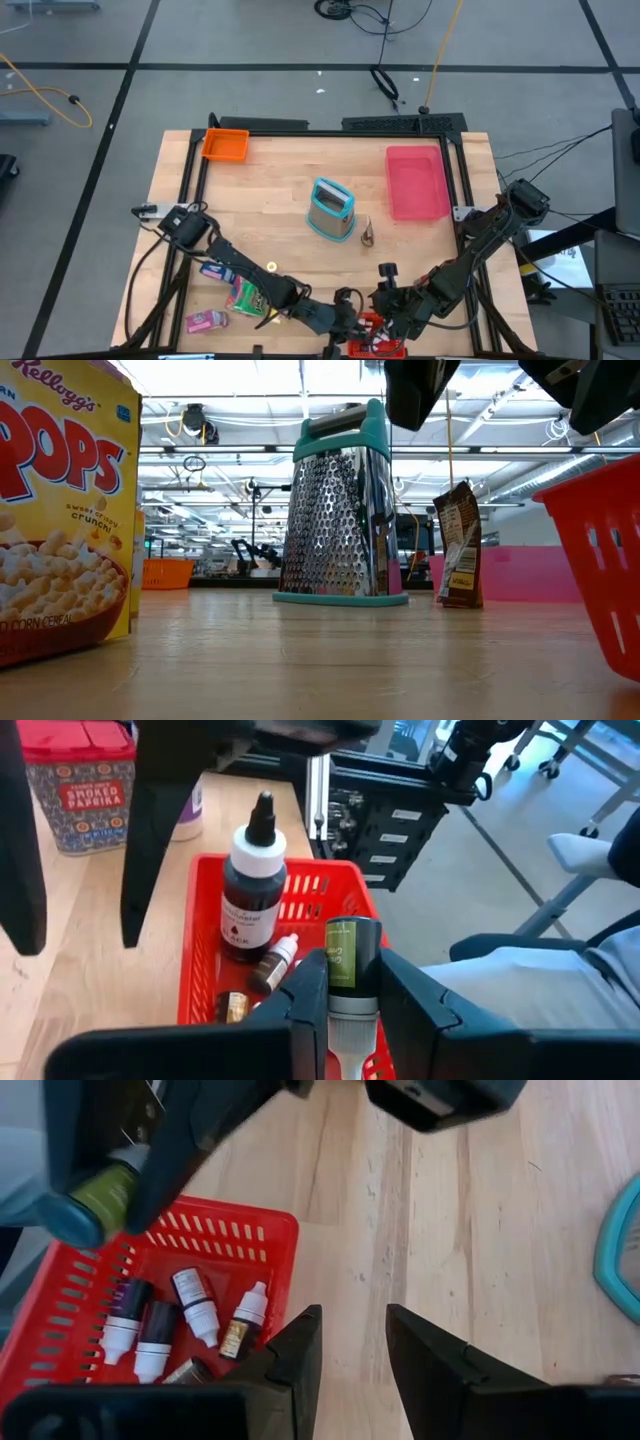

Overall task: Pick & Place Kitchen Items
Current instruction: Put the small green food coloring bottle into the red bin, then put the yellow cereal box into the pink bin

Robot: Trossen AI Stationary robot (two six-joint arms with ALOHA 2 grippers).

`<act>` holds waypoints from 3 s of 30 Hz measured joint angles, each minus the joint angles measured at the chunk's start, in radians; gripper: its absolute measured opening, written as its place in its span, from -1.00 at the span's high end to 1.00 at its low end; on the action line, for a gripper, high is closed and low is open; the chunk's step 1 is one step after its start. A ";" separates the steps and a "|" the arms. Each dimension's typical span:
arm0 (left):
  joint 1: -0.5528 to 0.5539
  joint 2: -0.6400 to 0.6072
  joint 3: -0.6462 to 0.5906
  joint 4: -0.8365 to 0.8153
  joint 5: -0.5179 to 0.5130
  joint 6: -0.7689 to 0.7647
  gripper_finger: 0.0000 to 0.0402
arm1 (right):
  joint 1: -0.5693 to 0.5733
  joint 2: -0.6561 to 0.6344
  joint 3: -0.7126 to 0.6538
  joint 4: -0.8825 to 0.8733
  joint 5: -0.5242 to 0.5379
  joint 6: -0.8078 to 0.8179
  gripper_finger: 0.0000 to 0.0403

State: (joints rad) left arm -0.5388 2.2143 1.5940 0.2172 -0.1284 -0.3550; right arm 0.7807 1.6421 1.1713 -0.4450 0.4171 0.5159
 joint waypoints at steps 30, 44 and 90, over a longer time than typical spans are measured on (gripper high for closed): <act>0.000 -0.016 -0.001 -0.022 -0.026 0.040 0.18 | 0.000 0.000 0.000 0.000 0.000 0.003 0.48; -0.064 -0.200 -0.001 -0.469 -0.226 -0.122 0.34 | 0.000 0.000 -0.001 0.022 0.001 0.026 0.48; -0.165 -0.433 -0.001 -1.205 -0.103 -0.893 0.17 | 0.000 0.000 -0.001 0.030 0.001 0.041 0.48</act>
State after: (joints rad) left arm -0.7039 1.7809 1.5932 -0.9878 -0.2312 -1.2481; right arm 0.7807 1.6421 1.1706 -0.4152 0.4179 0.5568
